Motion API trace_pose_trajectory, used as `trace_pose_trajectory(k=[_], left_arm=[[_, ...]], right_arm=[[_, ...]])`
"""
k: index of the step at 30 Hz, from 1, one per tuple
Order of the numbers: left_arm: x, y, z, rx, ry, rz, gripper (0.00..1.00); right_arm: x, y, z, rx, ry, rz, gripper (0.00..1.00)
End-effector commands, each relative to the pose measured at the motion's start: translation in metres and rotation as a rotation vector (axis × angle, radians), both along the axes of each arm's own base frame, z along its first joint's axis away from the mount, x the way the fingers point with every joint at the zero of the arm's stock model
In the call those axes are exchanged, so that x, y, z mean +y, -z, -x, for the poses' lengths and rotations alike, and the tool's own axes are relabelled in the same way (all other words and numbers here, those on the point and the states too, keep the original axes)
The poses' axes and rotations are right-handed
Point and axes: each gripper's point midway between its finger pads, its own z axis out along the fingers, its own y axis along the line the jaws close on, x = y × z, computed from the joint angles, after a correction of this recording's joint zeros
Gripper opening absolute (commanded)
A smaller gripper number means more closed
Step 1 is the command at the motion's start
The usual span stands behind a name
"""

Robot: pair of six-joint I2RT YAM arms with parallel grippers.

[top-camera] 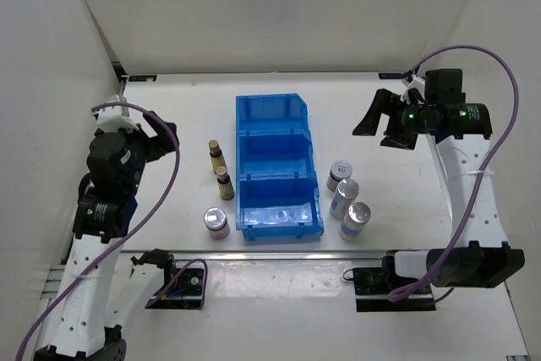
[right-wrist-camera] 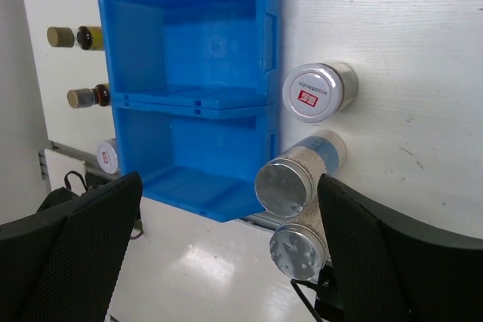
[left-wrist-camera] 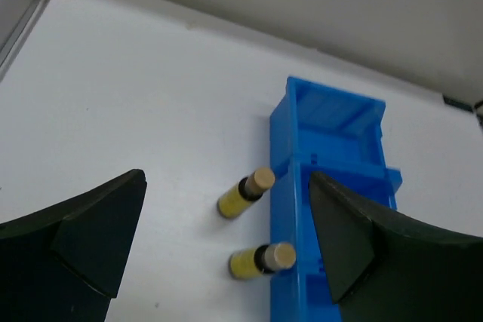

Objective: Organize the condiment bottles

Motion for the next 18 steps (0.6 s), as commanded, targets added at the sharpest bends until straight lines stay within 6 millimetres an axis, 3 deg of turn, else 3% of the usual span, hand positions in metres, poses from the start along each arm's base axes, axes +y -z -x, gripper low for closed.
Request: trace_pose_trajectory(k=[1, 4, 7, 8, 13, 15, 17, 18], left_arm=[[-0.004, -0.005, 0.041, 0.063, 0.083, -0.057, 1.00], [0.016, -0.014, 0.055, 0.038, 0.027, -0.176, 1.00], [0.012, -0.018, 0.072, 0.011, 0.130, -0.342, 1.00], [0.021, -0.013, 0.070, 0.032, 0.068, -0.319, 1.00], [0.073, 0.009, 0.096, 0.166, -0.299, -0.163, 1.00], [0.078, 0.023, 0.100, 0.228, -0.377, -0.097, 1.00], [0.077, 0.033, 0.097, 0.282, -0.377, -0.106, 1.00], [0.074, 0.041, 0.095, 0.318, -0.357, -0.114, 1.00]], right_arm=[[-0.013, -0.022, 0.004, -0.021, 0.062, 0.053, 1.00], [-0.014, -0.030, 0.009, -0.036, 0.079, 0.050, 1.00], [-0.015, -0.020, 0.021, 0.063, 0.214, -0.003, 1.00], [-0.011, -0.007, 0.020, 0.083, 0.194, -0.025, 1.00], [0.007, -0.023, 0.021, 0.006, 0.028, -0.099, 1.00], [0.006, -0.022, 0.024, 0.001, -0.013, -0.023, 1.00], [0.003, -0.009, 0.019, 0.053, -0.026, 0.054, 1.00], [0.001, 0.000, 0.025, 0.100, -0.035, 0.141, 1.00]])
